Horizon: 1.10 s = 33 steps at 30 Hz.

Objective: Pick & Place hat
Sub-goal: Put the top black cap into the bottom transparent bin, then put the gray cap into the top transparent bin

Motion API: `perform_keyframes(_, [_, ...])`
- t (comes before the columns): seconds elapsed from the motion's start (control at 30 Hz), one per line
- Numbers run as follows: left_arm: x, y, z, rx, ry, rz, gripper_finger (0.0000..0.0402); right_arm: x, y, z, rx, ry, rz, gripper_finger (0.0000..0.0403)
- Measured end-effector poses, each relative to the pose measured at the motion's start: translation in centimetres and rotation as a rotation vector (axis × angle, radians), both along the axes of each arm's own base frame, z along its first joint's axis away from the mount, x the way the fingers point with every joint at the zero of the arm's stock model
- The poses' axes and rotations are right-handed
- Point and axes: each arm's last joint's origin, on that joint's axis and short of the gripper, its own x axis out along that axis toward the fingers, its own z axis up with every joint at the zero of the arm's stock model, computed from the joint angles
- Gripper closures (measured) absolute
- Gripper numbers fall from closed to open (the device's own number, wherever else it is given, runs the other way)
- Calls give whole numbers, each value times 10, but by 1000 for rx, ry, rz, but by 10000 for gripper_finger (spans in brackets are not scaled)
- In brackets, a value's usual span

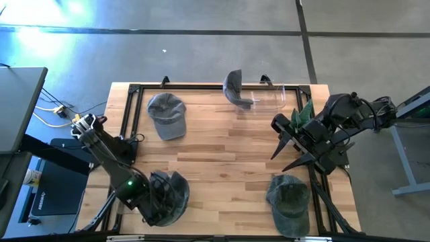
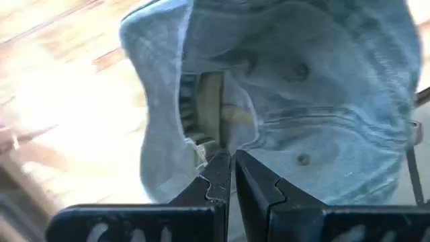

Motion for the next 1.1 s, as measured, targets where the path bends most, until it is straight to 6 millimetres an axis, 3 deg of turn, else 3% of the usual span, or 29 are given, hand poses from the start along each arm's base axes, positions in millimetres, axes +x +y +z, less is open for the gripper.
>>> perform_keyframes(0.23, [4,0,-20,37,-70,28,383,0,0,0,3,3,0,222])
perform_keyframes(0.37, [15,13,-43,76,-88,88,383,0,0,0,20,16,-10,222])
perform_keyframes(0.47, [24,26,-48,125,-109,106,383,1,-1,0,54,41,-58,222])
perform_keyframes(0.63, [23,46,-18,141,-118,-64,383,3,-3,-5,187,191,-144,222])
perform_keyframes(0.8, [16,61,20,182,-187,-258,383,7,0,-21,196,380,-186,222])
perform_keyframes(1.1, [14,70,59,354,-394,-217,383,19,11,-54,65,625,-281,222])
